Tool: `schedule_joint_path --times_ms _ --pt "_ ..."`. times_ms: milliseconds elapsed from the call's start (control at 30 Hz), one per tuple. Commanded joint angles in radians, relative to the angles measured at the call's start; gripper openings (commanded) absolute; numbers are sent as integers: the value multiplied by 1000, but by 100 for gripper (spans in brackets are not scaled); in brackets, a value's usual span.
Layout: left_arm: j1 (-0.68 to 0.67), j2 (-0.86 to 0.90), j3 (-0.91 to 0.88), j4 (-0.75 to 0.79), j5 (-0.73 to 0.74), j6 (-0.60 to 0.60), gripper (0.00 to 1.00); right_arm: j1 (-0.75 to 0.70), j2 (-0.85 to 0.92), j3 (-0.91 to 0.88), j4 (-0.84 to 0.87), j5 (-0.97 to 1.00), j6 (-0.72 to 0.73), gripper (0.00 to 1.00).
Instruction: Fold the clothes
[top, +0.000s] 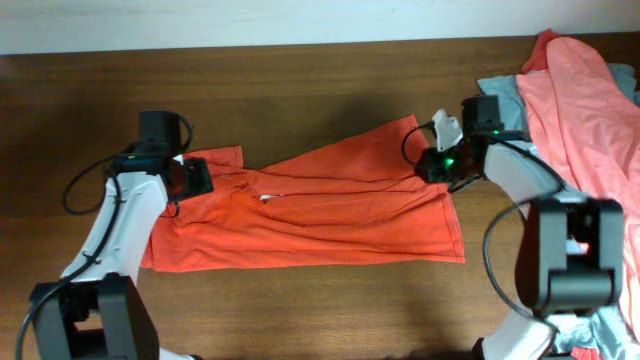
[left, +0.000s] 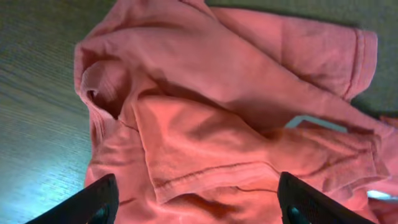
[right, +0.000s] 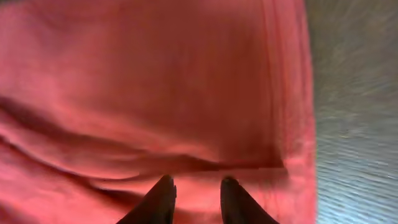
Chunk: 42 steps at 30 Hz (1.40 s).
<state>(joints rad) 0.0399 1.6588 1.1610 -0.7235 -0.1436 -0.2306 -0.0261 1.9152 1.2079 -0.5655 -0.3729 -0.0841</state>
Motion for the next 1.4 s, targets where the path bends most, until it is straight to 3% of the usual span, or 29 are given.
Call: schedule_joint_path --times_ms 0,133,267,500,700,1067,1367 --pt "34 -9 -2 -4 74 -15 81 6 65 5 -3 9 -13 29" --pt "43 -9 -2 -14 77 -15 82 0 103 5 -85 190 4 29" --pt "43 -9 -2 -13 77 -15 82 -30 101 5 -168 352 123 21" --pt "43 -9 -2 31 79 2 85 -83 101 5 -307 356 179 19" --pt "53 -6 10 69 168 84 87 -87 90 5 -362 362 236 20" --pt "135 125 254 50 412 214 87 -85 -153 46 -426 340 220 47" --pt "133 407 430 50 536 297 86 -86 -272 46 -442 328 220 52"
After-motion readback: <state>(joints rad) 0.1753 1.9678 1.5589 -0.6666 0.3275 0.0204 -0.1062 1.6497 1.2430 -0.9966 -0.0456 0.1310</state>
